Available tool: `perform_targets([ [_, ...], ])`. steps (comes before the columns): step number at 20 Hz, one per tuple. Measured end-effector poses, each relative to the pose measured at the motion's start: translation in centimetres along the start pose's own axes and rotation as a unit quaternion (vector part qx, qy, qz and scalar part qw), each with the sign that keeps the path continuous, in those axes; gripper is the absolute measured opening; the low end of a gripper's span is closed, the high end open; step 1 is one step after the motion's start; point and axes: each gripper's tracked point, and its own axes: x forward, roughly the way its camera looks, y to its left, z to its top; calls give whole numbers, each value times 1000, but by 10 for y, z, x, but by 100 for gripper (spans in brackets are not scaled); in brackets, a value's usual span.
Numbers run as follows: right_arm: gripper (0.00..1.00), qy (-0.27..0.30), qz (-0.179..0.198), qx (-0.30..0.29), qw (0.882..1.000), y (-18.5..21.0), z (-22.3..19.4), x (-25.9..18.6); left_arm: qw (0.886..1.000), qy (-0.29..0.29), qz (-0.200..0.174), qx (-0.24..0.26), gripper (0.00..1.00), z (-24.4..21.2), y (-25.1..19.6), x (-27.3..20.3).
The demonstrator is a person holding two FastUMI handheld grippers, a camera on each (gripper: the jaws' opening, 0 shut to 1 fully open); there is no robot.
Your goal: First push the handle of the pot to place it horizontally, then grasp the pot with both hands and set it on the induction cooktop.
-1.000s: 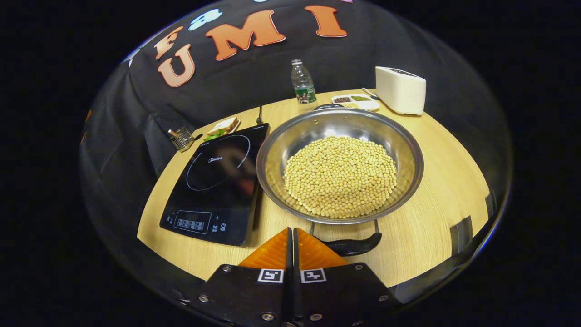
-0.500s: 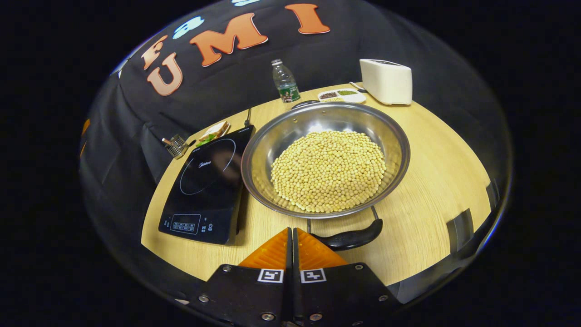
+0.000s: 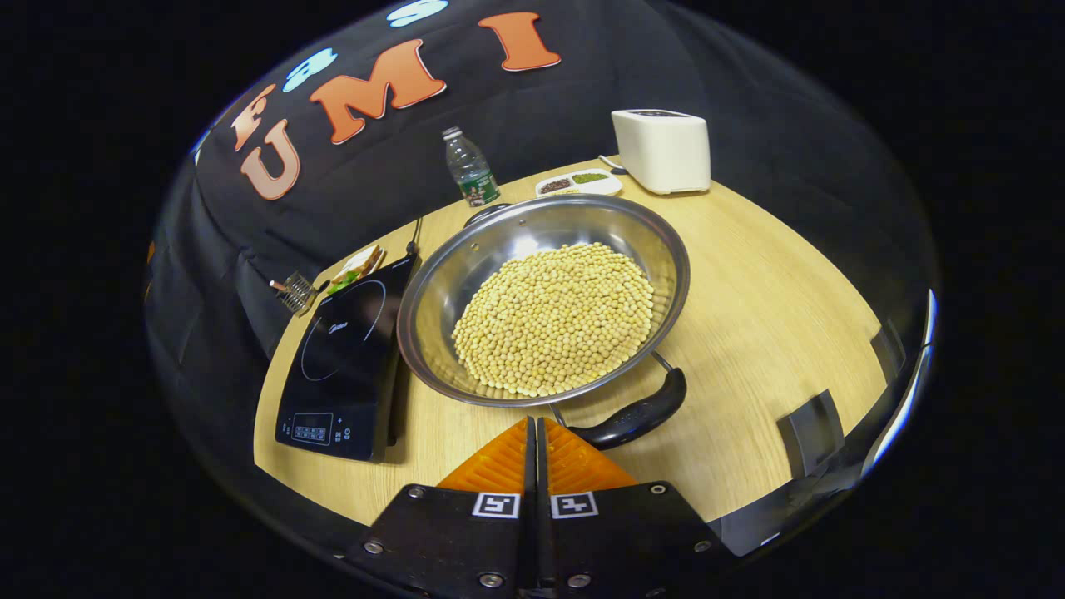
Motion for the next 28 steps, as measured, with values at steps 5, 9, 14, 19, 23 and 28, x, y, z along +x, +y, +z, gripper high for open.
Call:
perform_targets([
  [5,0,-12,-18,15,1000,-25,13,3,1000,1,-1,0,98,-3,-11,4],
  [9,0,-19,-29,20,999,-41,23,7,1000,-1,-10,-4,98,-4,-26,6],
  [14,0,-24,-36,27,999,-60,37,13,1000,7,-19,-6,98,-14,-45,12],
  [19,0,-29,-44,27,998,-76,53,21,1000,19,-19,-1,98,-33,-61,25],
  [23,0,-32,-51,35,998,-91,66,27,999,29,-24,8,99,-53,-78,32],
  [28,0,-35,-59,30,997,-100,81,35,999,38,-30,12,99,-76,-98,36],
])
